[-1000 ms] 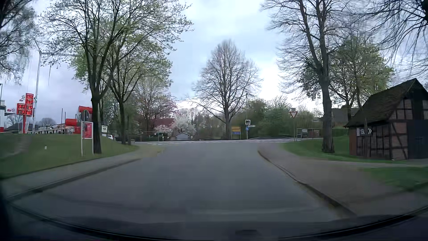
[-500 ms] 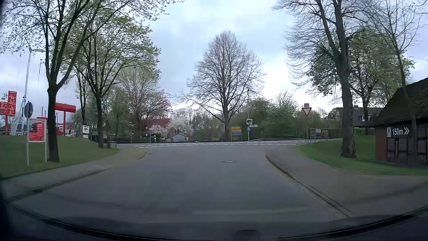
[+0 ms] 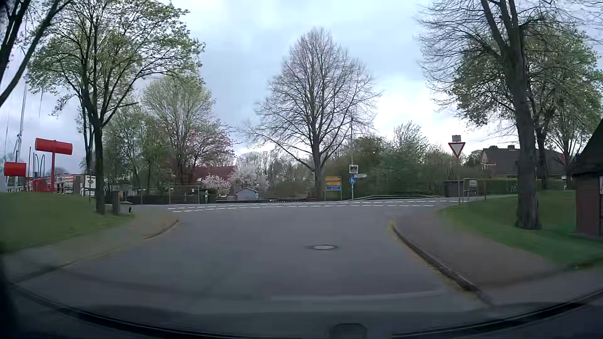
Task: Follow the waypoints while adhering to traffic rules and regulations
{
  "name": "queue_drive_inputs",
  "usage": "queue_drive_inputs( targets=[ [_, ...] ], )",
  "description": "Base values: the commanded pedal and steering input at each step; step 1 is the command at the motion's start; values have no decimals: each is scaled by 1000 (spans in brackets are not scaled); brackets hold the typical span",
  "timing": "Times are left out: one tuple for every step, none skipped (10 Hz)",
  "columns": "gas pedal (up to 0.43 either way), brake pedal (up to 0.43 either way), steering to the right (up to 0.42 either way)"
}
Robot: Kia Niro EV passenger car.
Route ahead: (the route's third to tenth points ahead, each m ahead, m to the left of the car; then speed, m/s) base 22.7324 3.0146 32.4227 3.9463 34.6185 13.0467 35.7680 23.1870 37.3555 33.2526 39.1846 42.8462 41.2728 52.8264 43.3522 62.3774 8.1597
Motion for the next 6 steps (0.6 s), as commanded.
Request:
queue_drive_inputs(
  targets=[
    [0, 0, 5],
    [0, 0, 5],
    [0, 0, 7],
    [0, 0, 7],
    [0, 0, 7],
    [0, 0, 7]
  ],
)
